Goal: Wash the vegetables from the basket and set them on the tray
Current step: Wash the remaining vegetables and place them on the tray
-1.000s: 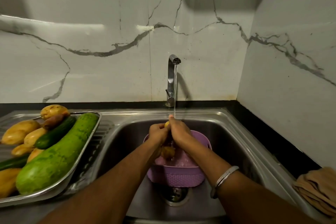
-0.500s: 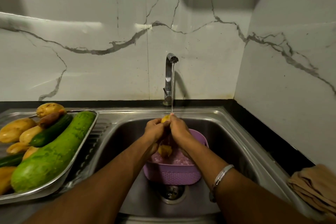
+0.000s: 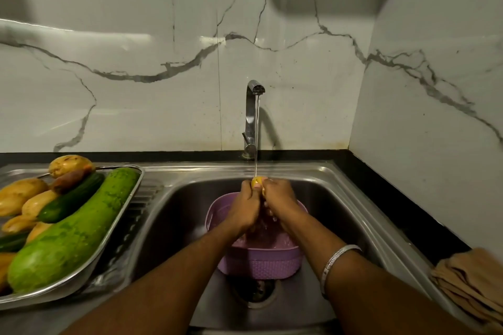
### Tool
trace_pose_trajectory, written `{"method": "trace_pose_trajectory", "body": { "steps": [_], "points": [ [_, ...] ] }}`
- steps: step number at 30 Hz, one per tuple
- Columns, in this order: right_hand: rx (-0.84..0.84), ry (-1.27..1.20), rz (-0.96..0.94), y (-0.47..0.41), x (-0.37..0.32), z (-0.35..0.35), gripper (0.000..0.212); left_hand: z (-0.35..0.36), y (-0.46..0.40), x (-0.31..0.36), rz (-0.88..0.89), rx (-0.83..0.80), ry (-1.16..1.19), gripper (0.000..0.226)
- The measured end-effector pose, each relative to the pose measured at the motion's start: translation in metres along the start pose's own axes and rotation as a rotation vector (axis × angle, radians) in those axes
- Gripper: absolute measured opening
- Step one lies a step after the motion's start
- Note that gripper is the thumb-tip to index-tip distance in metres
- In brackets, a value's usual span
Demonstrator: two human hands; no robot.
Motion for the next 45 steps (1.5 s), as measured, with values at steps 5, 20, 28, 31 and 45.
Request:
{"method": "trace_pose_trajectory", "body": {
  "steps": [5,20,28,31,45],
  "points": [
    [-0.016,-0.016,0.091,-0.003,0.005,0.002,0.045,-0.004,-0.001,0.005,0.205,-0.054,-0.275,0.047],
    [0.090,0.663,-0.508,-0.002,-0.009,0.013,0.045,-0.018,-0.012,-0.017,-0.337,0.029,-0.104,0.053],
    [-0.142,-0.039,0.088,-0.014,0.005,0.013,0.054,-0.023,-0.002,0.014,0.334,0.053,-0.520,0.034],
    [-0.371,-0.379,0.365,-0.006,0.011,0.012,0.060,-0.015,-0.004,0.013,0.343,-0.035,-0.537,0.032],
    [0.212,0.539,-0.458,-0.001,-0.009,-0.003,0.038,0.000,-0.011,0.008,-0.220,0.126,0.336,0.053]
  ]
}}
Point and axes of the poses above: each hand's wrist, its own y-axis away from the middle knuckle, its own z-axis out of the palm, x = y × z, the point moved 4 cm from there along -y, towards the middle knuckle, and after that the axes turned 9 degrees about y, right-handed, at the moved point
